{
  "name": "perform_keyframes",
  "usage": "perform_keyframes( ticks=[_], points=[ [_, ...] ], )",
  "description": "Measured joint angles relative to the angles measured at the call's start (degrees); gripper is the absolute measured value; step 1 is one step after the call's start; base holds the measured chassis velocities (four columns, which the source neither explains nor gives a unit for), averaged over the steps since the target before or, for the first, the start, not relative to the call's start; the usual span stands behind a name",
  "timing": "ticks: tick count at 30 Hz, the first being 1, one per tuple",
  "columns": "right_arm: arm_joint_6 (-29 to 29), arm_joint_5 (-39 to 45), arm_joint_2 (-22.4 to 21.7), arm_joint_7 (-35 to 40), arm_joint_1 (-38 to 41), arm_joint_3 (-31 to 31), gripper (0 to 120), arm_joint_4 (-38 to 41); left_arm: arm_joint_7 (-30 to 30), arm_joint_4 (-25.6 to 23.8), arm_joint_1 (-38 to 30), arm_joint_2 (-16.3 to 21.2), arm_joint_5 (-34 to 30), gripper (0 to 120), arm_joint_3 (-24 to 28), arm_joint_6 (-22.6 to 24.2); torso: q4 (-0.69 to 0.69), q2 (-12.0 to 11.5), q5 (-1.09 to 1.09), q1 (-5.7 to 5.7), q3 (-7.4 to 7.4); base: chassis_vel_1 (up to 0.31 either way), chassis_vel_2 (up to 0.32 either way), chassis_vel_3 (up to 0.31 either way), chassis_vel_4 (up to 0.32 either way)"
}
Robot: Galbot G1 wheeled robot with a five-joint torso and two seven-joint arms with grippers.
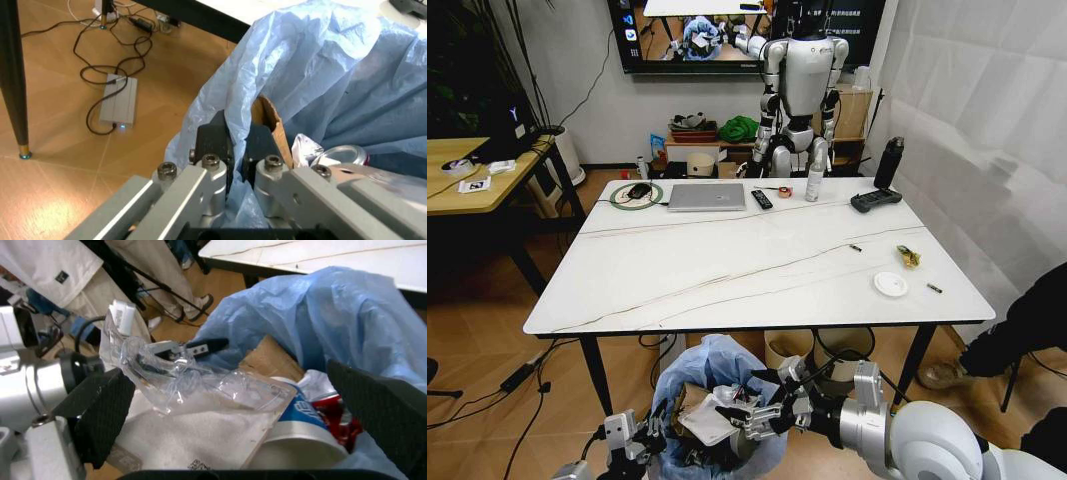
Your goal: Pick up the trash bin and place the trash from the table into it.
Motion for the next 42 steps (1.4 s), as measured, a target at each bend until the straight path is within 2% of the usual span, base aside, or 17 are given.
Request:
perform_keyframes(
  ticks=[2, 5, 8, 18, 23, 25, 28, 32, 42],
  points=[
    [0.0, 0.0, 0.0, 0.0, 0.0, 0.0, 100, 0.0, 0.0, 0.0, 0.0, 0.0, 0.0, 0, 0.0, 0.0, 0.0, 0.0, 0.0, 0.0, 0.0, 0.0, 0.0, 0.0, 0.0],
    [0.5, 2.9, 3.0, 3.2, 1.5, -1.1, 100, -0.7, 0.0, 0.0, 0.0, -0.3, 0.1, 0, 0.2, 0.0, 0.0, 0.0, 0.01, 0.0, 0.0, 0.0, 0.0, 0.0, 0.0],
    [1.0, 3.4, 3.7, 3.8, 2.2, -1.2, 100, -1.2, 0.0, 0.0, 0.0, -0.3, 0.1, 0, 0.2, 0.0, 0.02, 0.0, 0.01, 0.0, 0.0, 0.0, 0.0, 0.0, 0.0],
    [4.1, -1.4, 5.7, 3.7, 3.9, -2.2, 100, -3.6, 0.0, 0.2, -0.2, -0.2, 0.1, 0, 0.2, 0.0, 0.01, 0.0, 0.0, 0.0, 0.0, 0.0, 0.0, 0.0, 0.0],
    [4.4, -0.6, 7.1, 4.4, 4.6, -2.5, 100, -4.0, 0.0, 0.2, -0.3, -0.2, 0.0, 0, 0.2, 0.1, 0.01, 0.0, 0.01, 0.0, 0.0, 0.0, 0.0, 0.0, 0.0],
    [3.2, 3.6, 6.9, 5.4, 4.1, -2.1, 100, -2.9, 0.0, 0.0, -0.3, -0.1, 0.0, 0, 0.1, 0.1, 0.02, 0.0, 0.01, 0.0, 0.0, 0.0, 0.0, 0.0, 0.0],
    [0.8, 5.6, 5.6, 6.5, 2.9, -2.2, 100, -1.4, 0.0, -0.1, -0.3, 0.0, -0.1, 0, -0.1, 0.2, 0.0, 0.0, -0.02, 0.0, 0.0, 0.0, 0.0, 0.0, 0.0],
    [-2.6, 4.8, 4.9, 8.2, 2.0, -2.4, 100, -1.4, -0.2, -0.2, -0.3, 0.0, -0.3, 0, 0.0, 0.3, 0.0, 0.0, 0.0, 0.0, 0.0, 0.0, 0.0, 0.0, 0.0],
    [-3.9, 4.1, 3.0, 8.6, -0.1, -0.6, 100, -0.4, -0.3, -0.3, -0.5, 0.1, -0.5, 0, -0.2, 0.3, 0.01, 0.0, 0.01, 0.0, 0.0, 0.0, 0.0, 0.0, 0.0]
  ],
)
